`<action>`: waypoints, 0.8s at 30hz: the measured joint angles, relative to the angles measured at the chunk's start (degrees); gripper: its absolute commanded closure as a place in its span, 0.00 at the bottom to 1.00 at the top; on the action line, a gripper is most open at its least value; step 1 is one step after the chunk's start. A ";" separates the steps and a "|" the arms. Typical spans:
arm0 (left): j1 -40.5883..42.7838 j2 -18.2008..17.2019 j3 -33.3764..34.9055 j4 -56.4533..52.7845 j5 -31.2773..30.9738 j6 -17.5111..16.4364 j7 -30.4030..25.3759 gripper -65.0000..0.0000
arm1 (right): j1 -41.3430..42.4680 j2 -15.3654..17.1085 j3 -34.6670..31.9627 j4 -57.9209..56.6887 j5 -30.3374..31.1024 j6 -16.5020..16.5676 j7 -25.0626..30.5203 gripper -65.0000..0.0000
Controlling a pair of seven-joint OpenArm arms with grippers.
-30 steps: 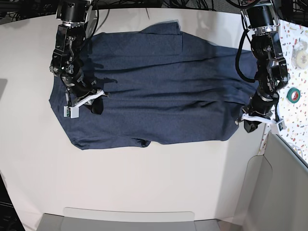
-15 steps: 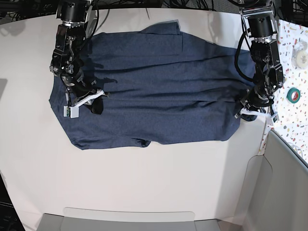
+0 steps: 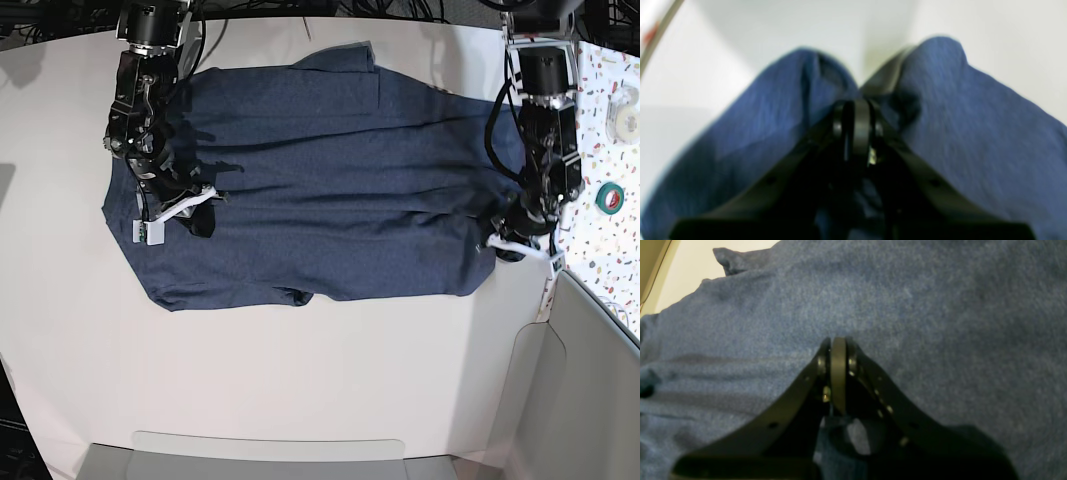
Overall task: Layout the t-shirt on the table in an organized manner, then fold the t-shirt properly
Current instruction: 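Pull the grasped shirt side outward with the left gripper, then hold the shirt side with the left gripper and tug it outward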
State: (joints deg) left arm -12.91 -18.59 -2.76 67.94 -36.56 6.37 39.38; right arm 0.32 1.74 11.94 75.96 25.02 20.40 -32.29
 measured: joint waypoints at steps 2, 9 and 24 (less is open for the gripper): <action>-2.32 0.20 0.24 -3.37 2.58 0.09 -0.48 0.96 | -0.35 0.02 -0.02 0.07 0.63 0.02 0.33 1.00; -4.72 0.42 0.09 -9.49 3.65 -0.17 -8.22 0.96 | -0.76 0.17 -0.04 0.11 0.70 0.17 0.70 1.00; -8.24 -1.75 0.17 -22.62 5.09 12.11 -26.80 0.96 | -1.95 0.31 0.20 0.24 1.16 0.92 1.86 1.00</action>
State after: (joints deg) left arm -21.15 -20.34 -2.59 45.32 -31.46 18.48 12.58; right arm -1.63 2.04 12.14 76.20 26.17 21.32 -30.44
